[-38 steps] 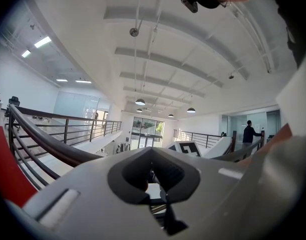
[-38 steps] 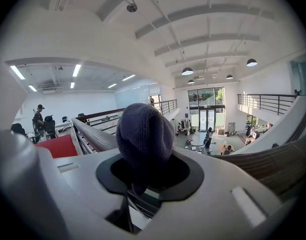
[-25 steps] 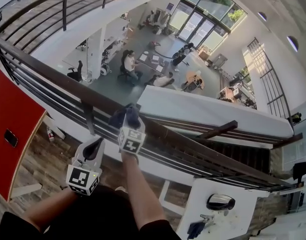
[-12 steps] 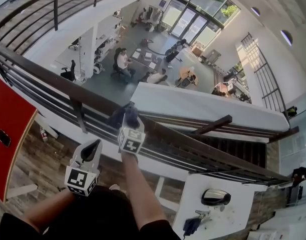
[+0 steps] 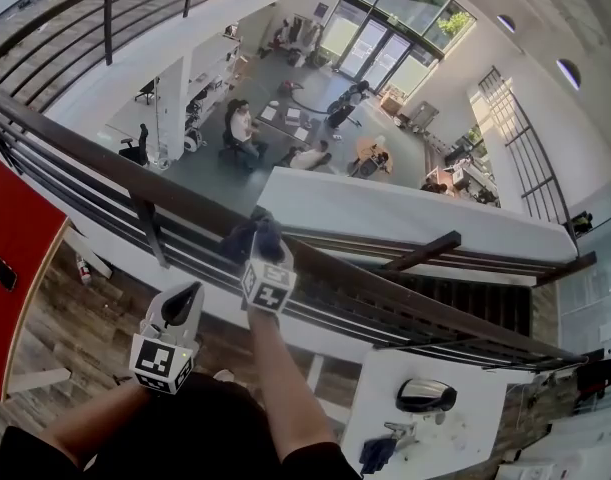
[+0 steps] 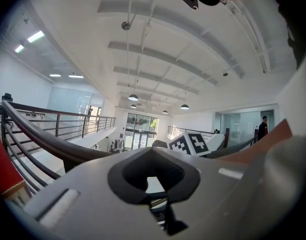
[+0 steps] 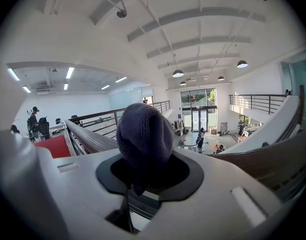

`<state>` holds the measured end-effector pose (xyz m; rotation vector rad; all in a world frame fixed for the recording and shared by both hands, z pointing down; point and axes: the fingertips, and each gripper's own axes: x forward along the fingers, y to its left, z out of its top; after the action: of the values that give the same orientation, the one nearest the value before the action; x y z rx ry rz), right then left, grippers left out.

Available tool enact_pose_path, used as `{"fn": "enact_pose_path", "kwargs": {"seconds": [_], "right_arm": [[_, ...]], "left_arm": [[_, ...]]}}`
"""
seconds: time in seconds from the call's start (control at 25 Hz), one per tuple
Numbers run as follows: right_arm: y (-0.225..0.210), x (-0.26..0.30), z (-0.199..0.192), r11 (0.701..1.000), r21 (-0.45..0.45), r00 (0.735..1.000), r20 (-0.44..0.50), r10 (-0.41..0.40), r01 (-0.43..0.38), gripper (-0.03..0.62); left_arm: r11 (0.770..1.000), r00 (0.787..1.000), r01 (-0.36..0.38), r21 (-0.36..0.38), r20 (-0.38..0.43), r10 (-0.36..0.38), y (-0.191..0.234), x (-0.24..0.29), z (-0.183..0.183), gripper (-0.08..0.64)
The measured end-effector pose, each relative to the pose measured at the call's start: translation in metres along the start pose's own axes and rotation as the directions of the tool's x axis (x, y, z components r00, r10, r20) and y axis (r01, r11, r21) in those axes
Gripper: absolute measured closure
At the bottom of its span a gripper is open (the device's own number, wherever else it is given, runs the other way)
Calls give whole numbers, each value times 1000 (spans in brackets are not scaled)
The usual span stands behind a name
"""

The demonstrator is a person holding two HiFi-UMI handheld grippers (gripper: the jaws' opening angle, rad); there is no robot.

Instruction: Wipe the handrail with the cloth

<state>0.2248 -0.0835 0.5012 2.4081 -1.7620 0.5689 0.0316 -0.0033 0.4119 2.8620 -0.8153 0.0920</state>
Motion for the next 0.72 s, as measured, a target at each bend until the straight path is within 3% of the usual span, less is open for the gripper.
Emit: {"fn": "enact_pose_path", "kwargs": {"seconds": [0.72], "right_arm": [[-46,-17,-8,1000,26,999,30,-16,15,483]], "left_arm": [[1000,1000,-3,25,-9,3,-25,-4,-12,560]]}}
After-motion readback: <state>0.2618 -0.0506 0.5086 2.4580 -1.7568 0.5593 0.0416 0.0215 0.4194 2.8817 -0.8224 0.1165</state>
